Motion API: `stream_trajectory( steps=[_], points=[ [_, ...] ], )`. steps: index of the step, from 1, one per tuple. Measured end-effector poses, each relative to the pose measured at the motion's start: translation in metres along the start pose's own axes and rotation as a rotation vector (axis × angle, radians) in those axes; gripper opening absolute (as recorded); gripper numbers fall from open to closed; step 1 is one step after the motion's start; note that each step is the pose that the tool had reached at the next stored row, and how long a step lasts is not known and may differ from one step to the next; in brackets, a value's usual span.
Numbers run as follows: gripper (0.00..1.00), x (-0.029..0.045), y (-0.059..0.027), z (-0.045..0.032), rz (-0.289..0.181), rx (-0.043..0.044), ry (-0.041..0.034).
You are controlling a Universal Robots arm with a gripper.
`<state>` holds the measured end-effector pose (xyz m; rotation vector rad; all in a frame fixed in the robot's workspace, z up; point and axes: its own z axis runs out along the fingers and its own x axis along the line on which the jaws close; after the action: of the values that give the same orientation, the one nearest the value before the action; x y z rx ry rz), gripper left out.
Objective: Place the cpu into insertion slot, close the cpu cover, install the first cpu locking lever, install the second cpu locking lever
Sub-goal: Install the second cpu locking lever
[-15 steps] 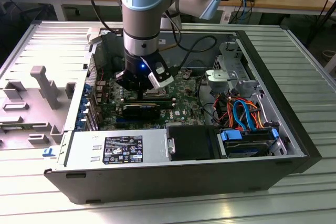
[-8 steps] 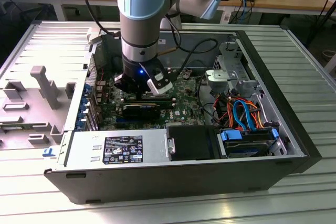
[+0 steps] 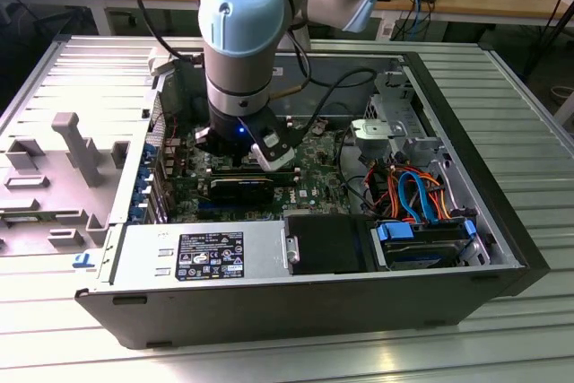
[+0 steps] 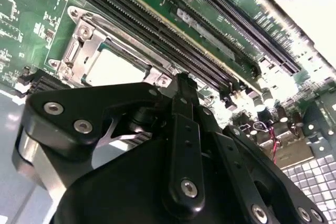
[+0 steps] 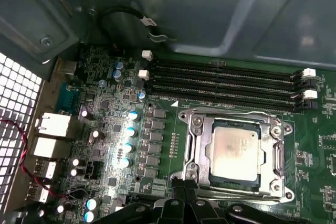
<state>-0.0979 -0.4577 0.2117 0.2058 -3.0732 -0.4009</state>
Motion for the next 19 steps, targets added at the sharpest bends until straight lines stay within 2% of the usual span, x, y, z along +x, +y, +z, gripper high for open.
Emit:
stream_trajectory(
  steps=[1,3,11,19],
  points=[
    [0.11,0.0004,-0.0027,-0.0006,-0.001,-0.0094,-0.0012],
    [0.11,0.0010,-0.0070,-0.0017,-0.001,-0.0180,-0.0023],
    [0.11,0.0011,-0.0090,0.0024,-0.002,-0.0201,-0.0021],
    [0.11,0.0013,-0.0099,0.0058,-0.003,-0.0266,-0.0030]
  ],
)
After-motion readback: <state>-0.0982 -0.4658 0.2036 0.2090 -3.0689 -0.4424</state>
